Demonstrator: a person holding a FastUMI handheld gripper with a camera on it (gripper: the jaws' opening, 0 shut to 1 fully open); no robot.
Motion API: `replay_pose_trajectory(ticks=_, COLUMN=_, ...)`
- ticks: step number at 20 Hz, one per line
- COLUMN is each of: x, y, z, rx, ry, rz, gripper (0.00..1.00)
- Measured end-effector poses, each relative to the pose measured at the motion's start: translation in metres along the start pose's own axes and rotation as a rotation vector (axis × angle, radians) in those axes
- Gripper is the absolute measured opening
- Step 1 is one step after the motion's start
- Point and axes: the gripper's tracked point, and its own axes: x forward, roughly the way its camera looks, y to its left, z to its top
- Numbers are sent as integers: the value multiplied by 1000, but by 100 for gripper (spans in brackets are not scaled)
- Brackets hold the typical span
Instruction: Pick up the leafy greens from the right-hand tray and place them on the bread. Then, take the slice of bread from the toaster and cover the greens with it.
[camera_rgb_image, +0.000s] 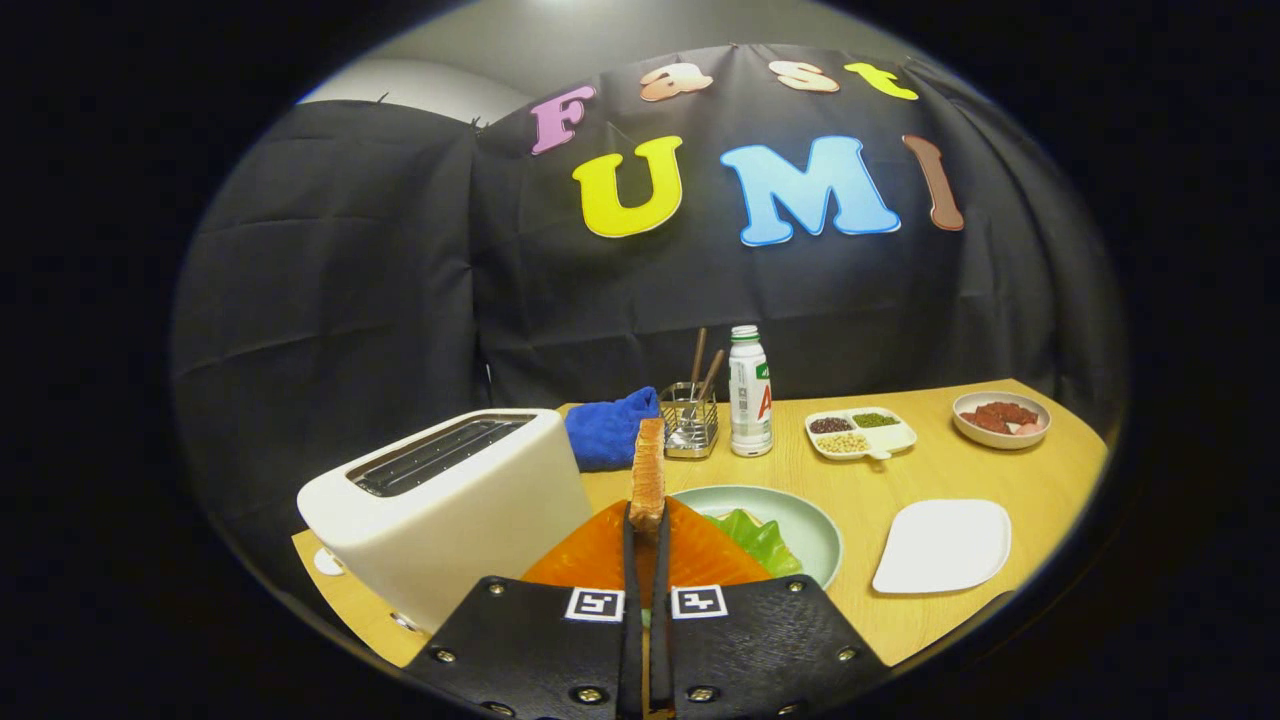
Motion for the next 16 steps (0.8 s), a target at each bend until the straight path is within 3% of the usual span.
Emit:
replay_pose_trajectory(ticks=7, x=8, y=-17, z=-8, rx=49, ry=6, rz=-9, gripper=3)
replay_pose_trajectory(ticks=14, x=10, y=-45, z=-12, rx=83, ry=16, rz=-69, gripper=23)
replay_pose_trajectory(ticks=16, x=12, y=-50, z=-10, rx=50, ry=6, rz=-82, gripper=23)
